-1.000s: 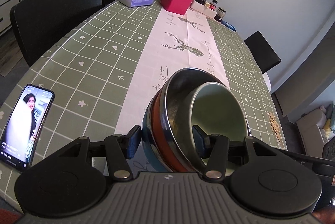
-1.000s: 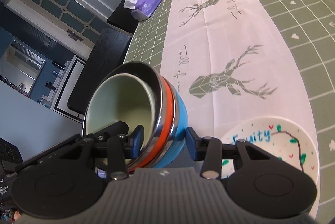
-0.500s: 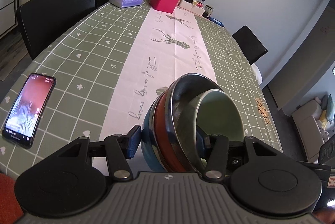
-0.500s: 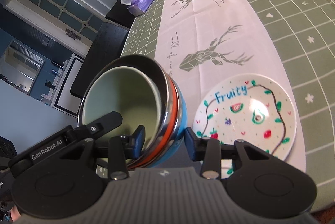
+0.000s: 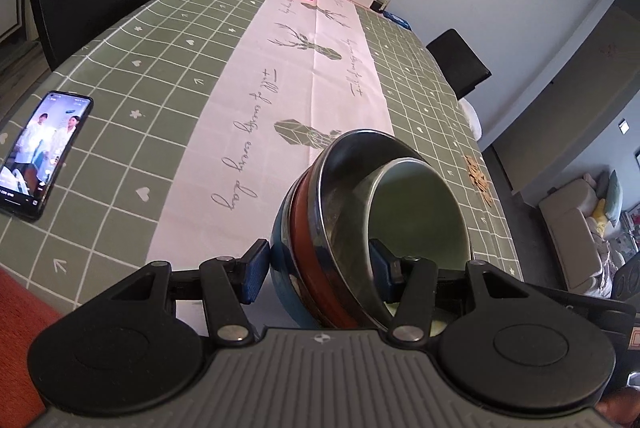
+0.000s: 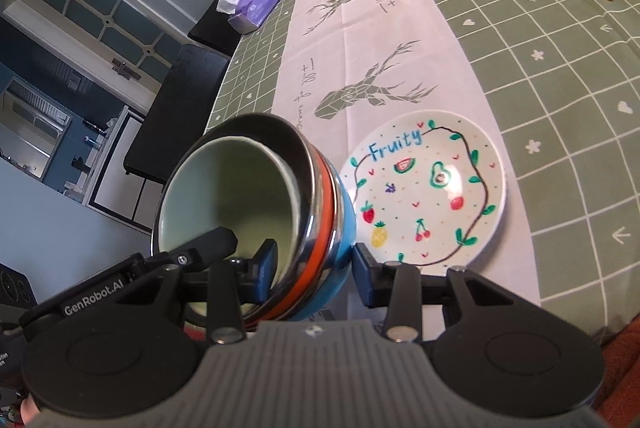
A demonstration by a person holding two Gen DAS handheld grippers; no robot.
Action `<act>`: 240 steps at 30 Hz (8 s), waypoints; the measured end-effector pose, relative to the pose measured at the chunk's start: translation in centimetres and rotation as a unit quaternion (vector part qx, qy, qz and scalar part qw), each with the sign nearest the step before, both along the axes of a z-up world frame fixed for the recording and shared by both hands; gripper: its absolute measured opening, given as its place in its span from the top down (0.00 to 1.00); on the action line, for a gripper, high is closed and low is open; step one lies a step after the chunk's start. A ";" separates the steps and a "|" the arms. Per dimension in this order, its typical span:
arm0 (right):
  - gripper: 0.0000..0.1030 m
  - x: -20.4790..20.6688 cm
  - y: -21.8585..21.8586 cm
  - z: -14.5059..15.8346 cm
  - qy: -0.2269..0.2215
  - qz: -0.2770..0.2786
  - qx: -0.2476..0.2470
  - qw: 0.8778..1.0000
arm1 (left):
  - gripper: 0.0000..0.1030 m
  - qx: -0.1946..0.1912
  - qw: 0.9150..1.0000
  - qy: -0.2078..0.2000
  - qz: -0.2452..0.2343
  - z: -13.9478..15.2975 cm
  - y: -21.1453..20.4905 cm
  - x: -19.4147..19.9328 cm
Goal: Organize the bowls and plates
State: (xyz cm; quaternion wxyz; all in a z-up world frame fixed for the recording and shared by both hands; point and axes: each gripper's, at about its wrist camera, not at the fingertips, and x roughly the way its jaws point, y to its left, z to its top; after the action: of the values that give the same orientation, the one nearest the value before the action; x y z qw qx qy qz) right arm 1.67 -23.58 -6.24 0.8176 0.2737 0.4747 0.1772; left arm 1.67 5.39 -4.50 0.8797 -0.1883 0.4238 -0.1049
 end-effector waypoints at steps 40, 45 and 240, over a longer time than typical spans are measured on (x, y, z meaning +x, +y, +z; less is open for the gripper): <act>0.62 0.3 -5.9 0.7 -0.006 -0.064 -0.030 0.997 | 0.42 -0.003 0.998 0.024 -0.061 -0.6 -6.1 2.9; 0.62 1.4 -5.3 0.5 -0.006 -0.058 -0.028 0.998 | 0.42 0.000 0.998 0.029 -0.056 -0.8 -5.6 3.9; 0.03 -16.3 -1.0 4.5 -0.258 -0.064 -0.256 0.930 | 0.08 0.241 0.944 -0.216 -0.063 2.5 -7.3 -11.9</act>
State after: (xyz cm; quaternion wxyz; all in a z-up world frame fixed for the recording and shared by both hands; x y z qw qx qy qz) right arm -14.59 -24.54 -1.77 0.9636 0.0297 0.2583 0.0619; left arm -10.20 -1.94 -2.04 0.9608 0.0839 0.2475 -0.0930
